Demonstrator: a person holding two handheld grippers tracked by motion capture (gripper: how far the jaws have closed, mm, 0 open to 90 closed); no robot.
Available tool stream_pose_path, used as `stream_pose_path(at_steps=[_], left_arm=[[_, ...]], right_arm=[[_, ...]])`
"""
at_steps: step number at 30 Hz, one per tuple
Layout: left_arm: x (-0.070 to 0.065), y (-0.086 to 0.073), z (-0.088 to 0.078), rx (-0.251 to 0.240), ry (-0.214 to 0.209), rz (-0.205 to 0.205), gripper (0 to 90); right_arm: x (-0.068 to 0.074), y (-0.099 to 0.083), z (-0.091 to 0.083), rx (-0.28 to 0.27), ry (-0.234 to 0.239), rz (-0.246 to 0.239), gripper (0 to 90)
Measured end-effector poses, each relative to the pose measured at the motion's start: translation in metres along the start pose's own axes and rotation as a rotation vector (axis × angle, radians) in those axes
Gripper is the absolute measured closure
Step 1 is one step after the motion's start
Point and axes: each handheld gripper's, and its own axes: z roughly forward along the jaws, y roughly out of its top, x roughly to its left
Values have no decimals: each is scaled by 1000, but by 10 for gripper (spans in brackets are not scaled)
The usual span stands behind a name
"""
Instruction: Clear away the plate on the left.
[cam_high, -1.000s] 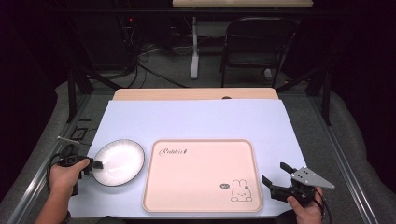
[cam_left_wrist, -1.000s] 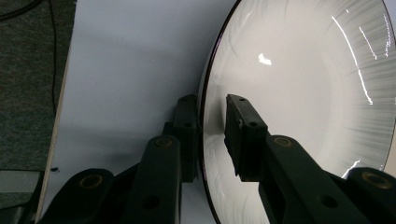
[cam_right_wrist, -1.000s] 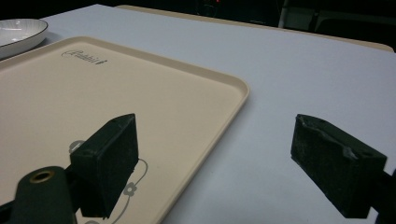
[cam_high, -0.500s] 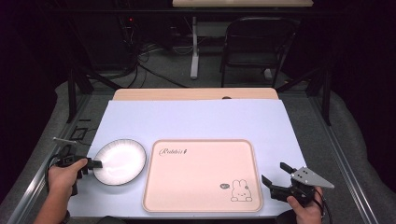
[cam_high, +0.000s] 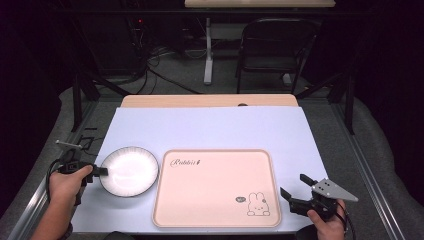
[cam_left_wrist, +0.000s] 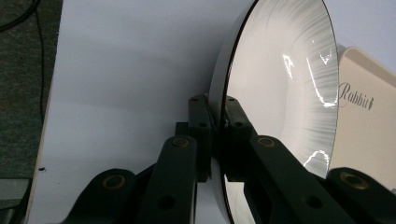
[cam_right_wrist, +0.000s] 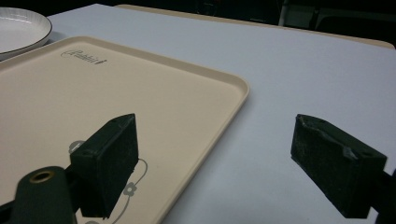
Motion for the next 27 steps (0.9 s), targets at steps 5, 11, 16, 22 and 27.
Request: stream_pose_path(at_steps=[5, 11, 16, 22, 27], left_arm=[[-5, 4, -2, 22, 13, 11, 849], [-10, 9, -6, 41, 2, 32, 840], [-18, 13, -10, 51, 20, 52, 835], [-26, 17, -15, 45, 42, 73, 832], [-33, 21, -22, 47, 48, 90, 830]], right_arm=[[0, 0, 0, -1, 0, 0, 143], [-1, 0, 0, -1, -1, 2, 142], [0, 0, 0, -2, -1, 2, 142], [-1, 0, 0, -3, -1, 1, 143], [0, 0, -1, -4, -1, -1, 143]])
